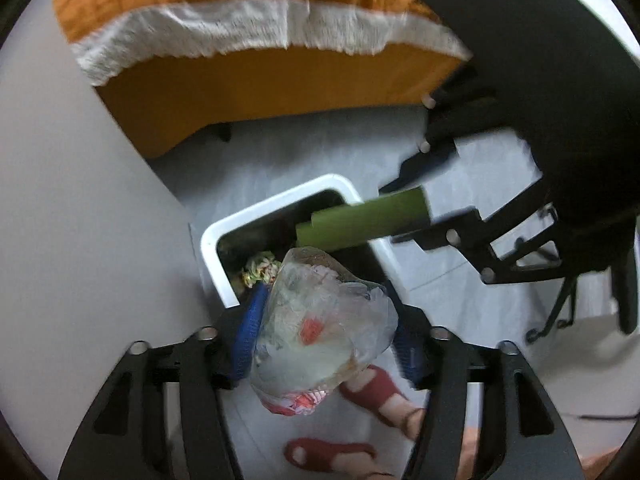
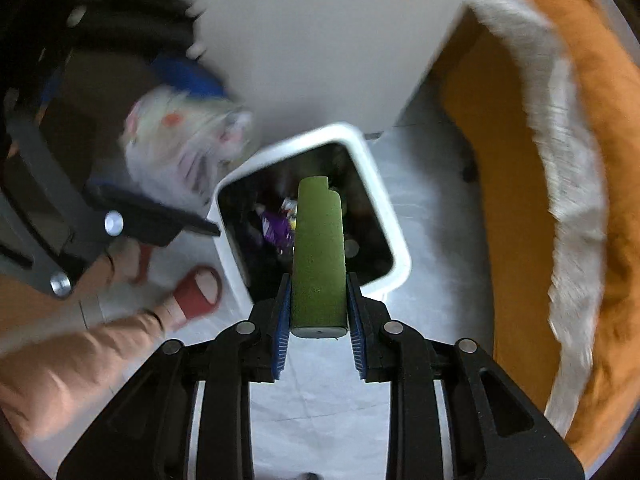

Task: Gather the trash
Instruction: 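Carry the plastic bag and green sponge over the white bin and open both tools, then swing both open tools back toward the desk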

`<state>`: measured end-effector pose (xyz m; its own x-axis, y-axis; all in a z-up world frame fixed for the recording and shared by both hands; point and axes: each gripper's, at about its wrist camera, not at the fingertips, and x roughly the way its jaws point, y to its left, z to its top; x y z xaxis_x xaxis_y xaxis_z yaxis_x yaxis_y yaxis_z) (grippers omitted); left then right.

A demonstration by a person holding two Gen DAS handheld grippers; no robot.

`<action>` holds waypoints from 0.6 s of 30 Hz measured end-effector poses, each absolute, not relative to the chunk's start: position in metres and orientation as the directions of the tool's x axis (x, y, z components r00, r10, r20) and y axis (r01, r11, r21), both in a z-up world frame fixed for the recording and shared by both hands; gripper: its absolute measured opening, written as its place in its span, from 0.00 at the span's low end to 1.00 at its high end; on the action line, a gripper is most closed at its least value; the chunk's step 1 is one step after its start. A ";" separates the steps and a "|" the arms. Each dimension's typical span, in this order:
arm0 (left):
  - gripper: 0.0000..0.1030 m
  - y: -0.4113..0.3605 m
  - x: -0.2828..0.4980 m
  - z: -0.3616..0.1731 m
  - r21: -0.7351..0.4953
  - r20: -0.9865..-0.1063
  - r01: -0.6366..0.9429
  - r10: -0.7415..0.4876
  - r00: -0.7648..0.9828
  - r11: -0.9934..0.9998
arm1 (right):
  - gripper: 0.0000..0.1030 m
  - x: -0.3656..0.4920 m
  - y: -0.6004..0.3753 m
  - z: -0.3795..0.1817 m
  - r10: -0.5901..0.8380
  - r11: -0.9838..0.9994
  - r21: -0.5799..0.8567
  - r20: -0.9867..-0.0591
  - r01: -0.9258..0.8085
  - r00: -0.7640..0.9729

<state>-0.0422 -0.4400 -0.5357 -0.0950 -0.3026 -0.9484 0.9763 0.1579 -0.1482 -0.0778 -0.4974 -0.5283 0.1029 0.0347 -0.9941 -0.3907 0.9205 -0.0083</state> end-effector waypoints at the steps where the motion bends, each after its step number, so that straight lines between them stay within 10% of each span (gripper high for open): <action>1: 0.95 -0.440 -0.042 -0.547 -0.125 -0.950 0.980 -0.302 -0.075 0.153 | 0.94 -0.077 -0.496 -0.544 0.006 0.897 -0.040 -0.995 -0.439 0.103; 18: 0.95 -0.432 -0.045 -0.575 -0.118 -0.963 0.990 -0.253 -0.095 0.080 | 0.95 -0.064 -0.495 -0.586 -0.066 0.829 -0.078 -0.997 -0.553 0.043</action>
<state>-0.0450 -0.4319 -0.5748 -0.0949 -0.2528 -0.9629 0.9897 0.0798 -0.1185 -0.0641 -0.4952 -0.5856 0.0429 -0.0656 -0.9969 -0.5531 0.8294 -0.0784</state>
